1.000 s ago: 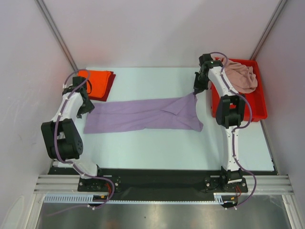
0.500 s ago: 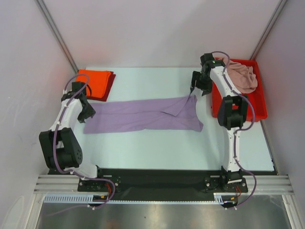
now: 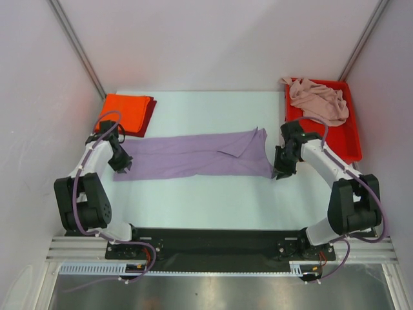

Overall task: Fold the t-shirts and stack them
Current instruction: Fold the tshirt

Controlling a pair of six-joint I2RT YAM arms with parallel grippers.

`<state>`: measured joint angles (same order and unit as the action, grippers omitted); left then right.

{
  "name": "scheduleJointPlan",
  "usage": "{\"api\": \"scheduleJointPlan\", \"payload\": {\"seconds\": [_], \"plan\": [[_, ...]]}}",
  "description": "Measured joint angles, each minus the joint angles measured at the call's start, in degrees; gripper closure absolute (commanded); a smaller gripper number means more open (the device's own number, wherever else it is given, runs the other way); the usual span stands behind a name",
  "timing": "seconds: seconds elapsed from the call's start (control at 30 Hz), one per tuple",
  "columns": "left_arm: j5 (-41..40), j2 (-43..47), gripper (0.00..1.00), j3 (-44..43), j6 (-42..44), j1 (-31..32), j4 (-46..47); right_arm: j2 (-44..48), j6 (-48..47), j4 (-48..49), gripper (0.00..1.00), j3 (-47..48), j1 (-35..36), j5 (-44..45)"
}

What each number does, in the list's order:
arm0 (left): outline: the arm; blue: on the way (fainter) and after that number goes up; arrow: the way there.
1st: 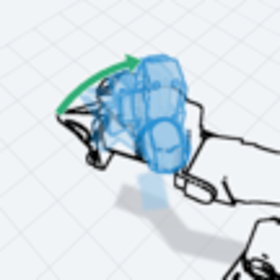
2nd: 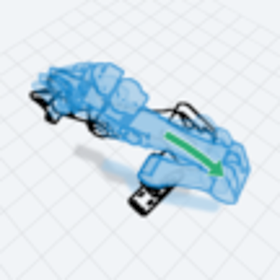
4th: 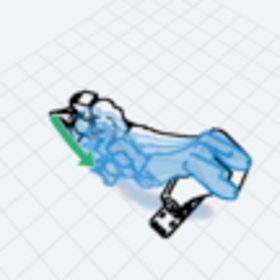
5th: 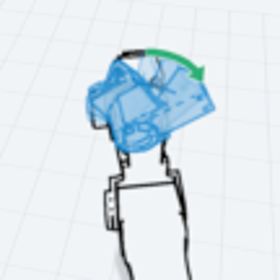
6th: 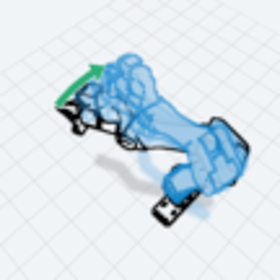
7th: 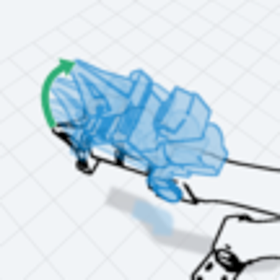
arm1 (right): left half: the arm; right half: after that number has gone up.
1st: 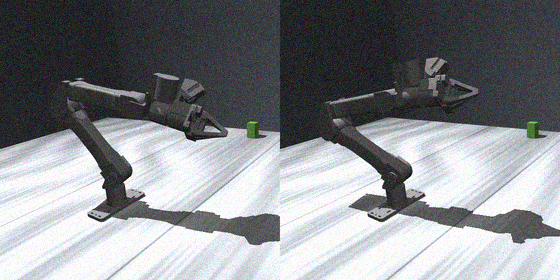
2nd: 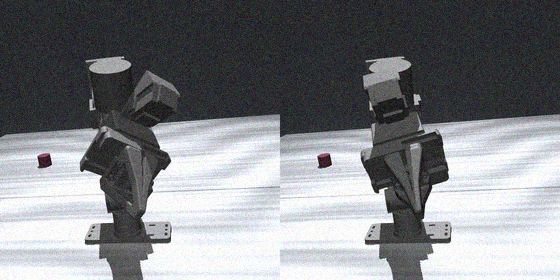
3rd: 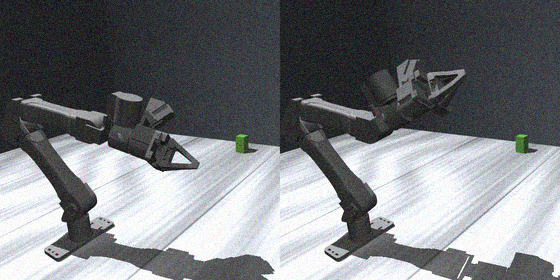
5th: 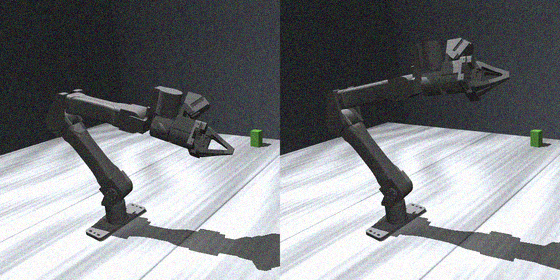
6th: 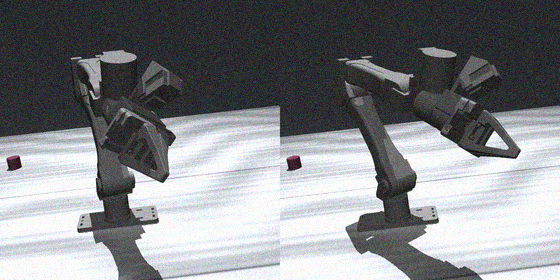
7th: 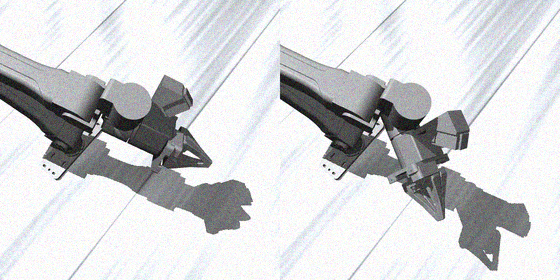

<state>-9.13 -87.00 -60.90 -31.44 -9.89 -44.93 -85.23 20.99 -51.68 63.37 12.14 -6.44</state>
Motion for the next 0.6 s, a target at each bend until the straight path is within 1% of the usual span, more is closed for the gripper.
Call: {"api": "scheduleJointPlan", "payload": {"seconds": [0.03,0.07,0.1,0.27,0.3,0.47,0.6], "plan": [[0.5,-0.2,0.79,0.4,0.0,-0.4,0.3,-0.6,0.4,1.2,0.67,-1.7,-0.1,0.1],[0.7,-0.3,0.8,0.6,0.0,-0.7,0.4,-1.3,0.7,2.3,0.66,-3.0,-0.2,0.2],[0.9,-0.8,0.82,0.9,0.0,-1.2,0.8,-2.2,1.0,3.5,0.66,-3.8,-0.4,0.4],[1.3,-3.0,0.82,1.4,0.1,-2.7,2.5,-4.0,3.0,10.6,0.64,-7.2,-2.2,1.7],[1.4,-3.3,0.82,1.4,0.1,-3.0,2.7,-4.0,3.4,11.7,0.6,-7.9,-2.5,1.8],[1.9,-4.0,0.83,2.3,0.4,-3.8,4.3,-4.0,5.7,16.5,0.6,-10.3,-3.7,3.2],[2.1,-5.0,0.85,3.1,0.4,-4.7,5.2,-4.2,7.1,19.8,0.59,-10.6,-4.1,3.5]]}}
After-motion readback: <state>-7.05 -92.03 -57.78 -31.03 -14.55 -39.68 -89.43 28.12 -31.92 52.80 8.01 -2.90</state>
